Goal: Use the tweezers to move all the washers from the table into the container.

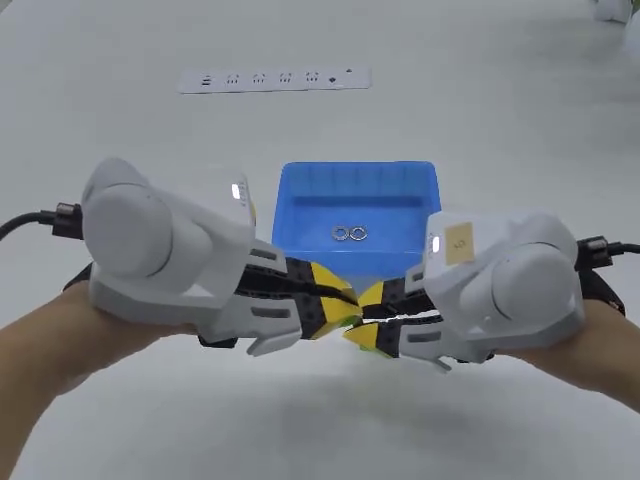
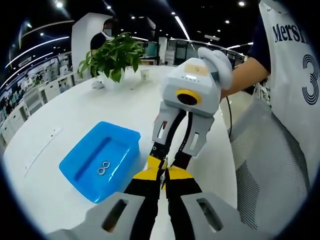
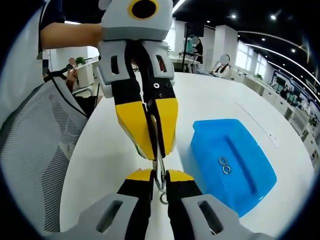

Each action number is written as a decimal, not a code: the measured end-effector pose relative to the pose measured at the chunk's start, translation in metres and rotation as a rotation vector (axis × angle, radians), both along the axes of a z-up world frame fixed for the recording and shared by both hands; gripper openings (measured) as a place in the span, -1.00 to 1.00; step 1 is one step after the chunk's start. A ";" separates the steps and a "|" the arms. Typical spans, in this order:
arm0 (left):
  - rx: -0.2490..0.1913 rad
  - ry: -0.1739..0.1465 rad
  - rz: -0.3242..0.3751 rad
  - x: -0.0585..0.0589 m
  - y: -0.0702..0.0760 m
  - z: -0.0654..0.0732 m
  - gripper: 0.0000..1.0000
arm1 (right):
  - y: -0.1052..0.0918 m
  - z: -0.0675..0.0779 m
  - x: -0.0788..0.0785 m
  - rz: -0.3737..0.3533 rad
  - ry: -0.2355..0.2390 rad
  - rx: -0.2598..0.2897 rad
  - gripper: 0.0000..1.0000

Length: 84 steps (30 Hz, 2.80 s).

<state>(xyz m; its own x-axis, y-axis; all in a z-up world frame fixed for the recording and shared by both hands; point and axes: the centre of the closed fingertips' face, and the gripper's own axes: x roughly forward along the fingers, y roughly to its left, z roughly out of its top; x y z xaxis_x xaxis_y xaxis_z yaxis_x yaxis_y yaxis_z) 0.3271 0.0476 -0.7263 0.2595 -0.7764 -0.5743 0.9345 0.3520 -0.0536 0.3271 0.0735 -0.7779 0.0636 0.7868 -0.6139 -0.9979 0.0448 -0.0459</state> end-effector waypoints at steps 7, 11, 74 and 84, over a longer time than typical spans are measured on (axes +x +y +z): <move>-0.001 -0.008 0.001 -0.003 0.001 0.008 -0.86 | 0.000 0.008 -0.003 0.006 -0.009 0.000 -0.79; 0.001 -0.028 -0.004 -0.003 0.001 0.017 -0.85 | 0.001 0.017 -0.002 0.007 -0.025 0.006 -0.79; -0.015 -0.083 0.003 0.109 -0.008 0.003 -0.85 | -0.010 0.005 0.112 -0.094 -0.089 -0.035 -0.78; 0.008 -0.103 -0.014 0.105 -0.008 0.008 -0.85 | -0.012 0.011 0.108 -0.091 -0.098 -0.035 -0.75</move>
